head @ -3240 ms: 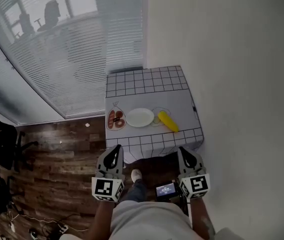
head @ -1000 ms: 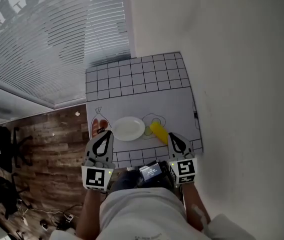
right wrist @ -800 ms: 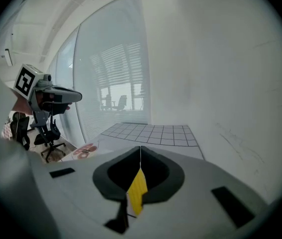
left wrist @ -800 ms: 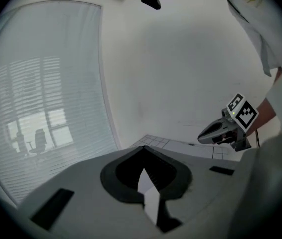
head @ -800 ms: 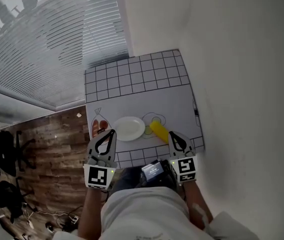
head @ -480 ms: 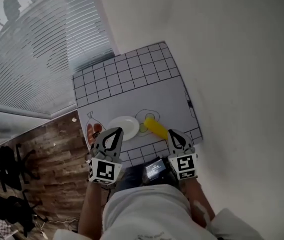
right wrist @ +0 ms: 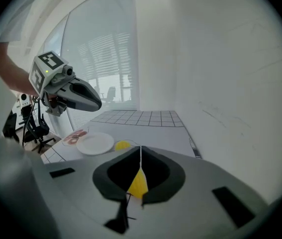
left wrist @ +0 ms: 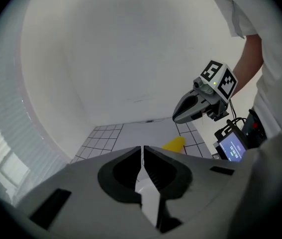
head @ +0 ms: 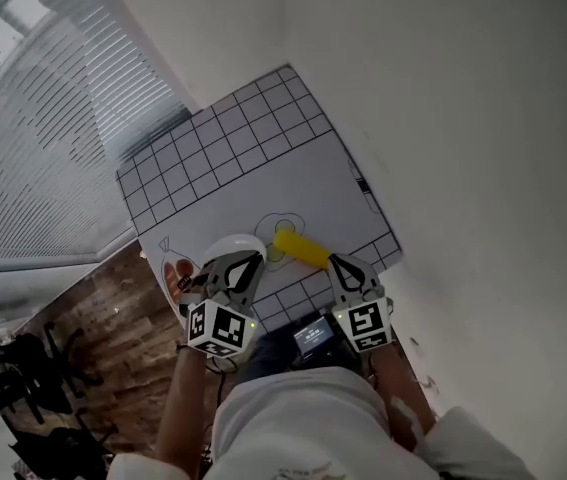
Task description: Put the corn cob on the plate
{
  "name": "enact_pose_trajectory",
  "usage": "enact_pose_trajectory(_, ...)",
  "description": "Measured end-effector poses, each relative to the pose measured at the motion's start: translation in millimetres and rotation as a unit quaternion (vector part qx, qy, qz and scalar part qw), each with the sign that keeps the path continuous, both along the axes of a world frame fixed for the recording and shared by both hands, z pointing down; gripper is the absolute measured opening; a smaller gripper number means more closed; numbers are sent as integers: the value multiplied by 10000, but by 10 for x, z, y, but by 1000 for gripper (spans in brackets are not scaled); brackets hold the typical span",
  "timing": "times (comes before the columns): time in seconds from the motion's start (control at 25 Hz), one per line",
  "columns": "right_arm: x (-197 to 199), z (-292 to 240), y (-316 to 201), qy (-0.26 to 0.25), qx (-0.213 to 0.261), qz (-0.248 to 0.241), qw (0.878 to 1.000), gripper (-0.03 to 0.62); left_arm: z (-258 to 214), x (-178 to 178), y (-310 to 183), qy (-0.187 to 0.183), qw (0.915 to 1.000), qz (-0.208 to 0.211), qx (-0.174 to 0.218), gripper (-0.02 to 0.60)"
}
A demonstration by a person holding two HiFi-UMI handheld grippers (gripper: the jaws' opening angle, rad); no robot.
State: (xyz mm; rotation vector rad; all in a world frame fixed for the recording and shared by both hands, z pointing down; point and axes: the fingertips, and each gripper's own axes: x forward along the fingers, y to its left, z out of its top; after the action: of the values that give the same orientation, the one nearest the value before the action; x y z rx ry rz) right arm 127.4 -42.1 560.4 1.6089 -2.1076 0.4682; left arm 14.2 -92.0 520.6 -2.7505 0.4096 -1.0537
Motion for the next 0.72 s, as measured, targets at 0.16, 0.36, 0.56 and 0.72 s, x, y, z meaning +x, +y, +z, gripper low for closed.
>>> enact_pose_trajectory(0.16, -14, 46, 22, 133, 2, -85, 9999, 9, 113, 106, 22, -128, 9994, 301, -83, 11)
enact_pose_trajectory(0.36, 8, 152, 28, 157, -95, -108, 9998, 64, 265, 225, 32, -312, 9976, 595, -154, 54)
enact_pose_trajectory(0.56, -27, 249, 28, 108, -173, -214, 9996, 100, 507, 291, 138, -669, 9927, 933, -368, 153)
enact_pose_trajectory(0.72, -48, 294, 44, 129, -171, -282, 9994, 133, 641, 344, 193, -828, 9891, 1105, -515, 184)
